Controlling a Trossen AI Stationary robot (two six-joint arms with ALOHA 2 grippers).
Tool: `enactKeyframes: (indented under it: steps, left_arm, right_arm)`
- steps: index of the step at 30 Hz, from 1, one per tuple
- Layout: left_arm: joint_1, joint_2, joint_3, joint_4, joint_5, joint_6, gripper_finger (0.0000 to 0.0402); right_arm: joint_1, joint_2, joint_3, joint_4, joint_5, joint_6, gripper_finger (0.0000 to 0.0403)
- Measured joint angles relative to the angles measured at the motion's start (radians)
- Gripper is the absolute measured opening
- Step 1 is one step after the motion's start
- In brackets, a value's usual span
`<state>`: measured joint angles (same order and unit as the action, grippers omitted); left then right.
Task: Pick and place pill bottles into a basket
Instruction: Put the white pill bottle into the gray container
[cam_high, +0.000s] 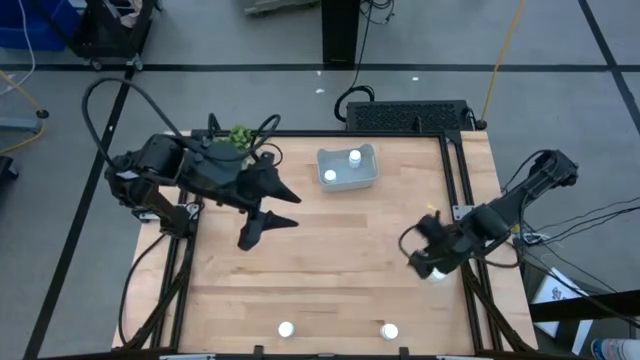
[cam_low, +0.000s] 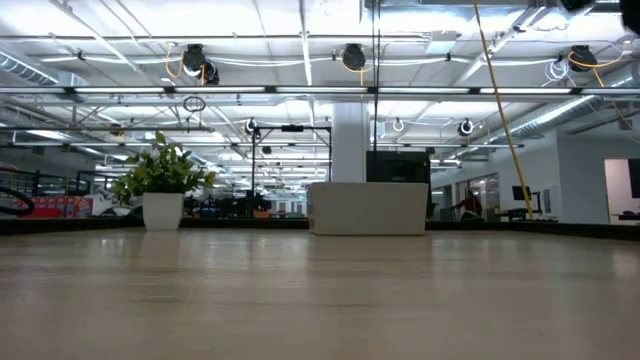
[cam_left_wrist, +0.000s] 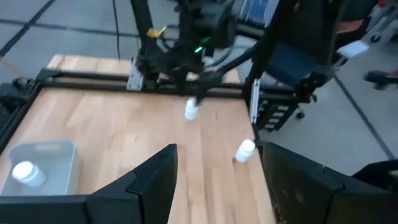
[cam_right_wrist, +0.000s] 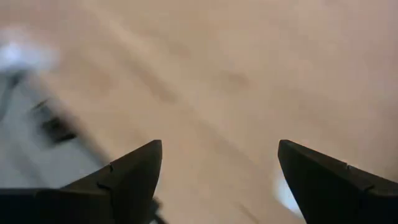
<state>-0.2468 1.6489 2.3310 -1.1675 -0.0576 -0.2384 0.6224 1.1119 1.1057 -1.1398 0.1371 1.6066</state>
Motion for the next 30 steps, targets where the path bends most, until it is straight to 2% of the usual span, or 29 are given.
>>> enactKeyframes:
  steps: [2,4,10,14,20,30]
  left_arm:
    - [-0.005,0.000,0.000,0.029,0.000,0.007,0.0243]
    - [-0.009,0.000,0.000,0.049,0.004,0.021,0.0244]
    - [-0.025,0.000,0.000,0.059,0.005,0.046,0.0243]
    - [-0.025,0.000,0.000,0.060,0.005,0.046,0.0244]
    - [-0.025,0.000,0.000,0.060,0.005,0.053,0.0244]
    - [-0.025,0.000,0.000,0.063,0.005,0.053,0.0244]
  right_arm:
    - [0.000,-0.010,0.000,-0.144,-0.058,0.149,0.0313]
    - [0.009,-0.011,0.000,-0.220,-0.111,0.210,0.0313]
    - [0.038,0.018,-0.001,-0.237,-0.163,0.285,0.0313]
    - [0.063,0.049,-0.031,-0.168,-0.168,0.300,0.0313]
    - [0.103,0.064,-0.134,-0.093,-0.242,0.343,0.0313]
    - [0.138,0.063,-0.262,0.075,-0.243,0.398,0.0313]
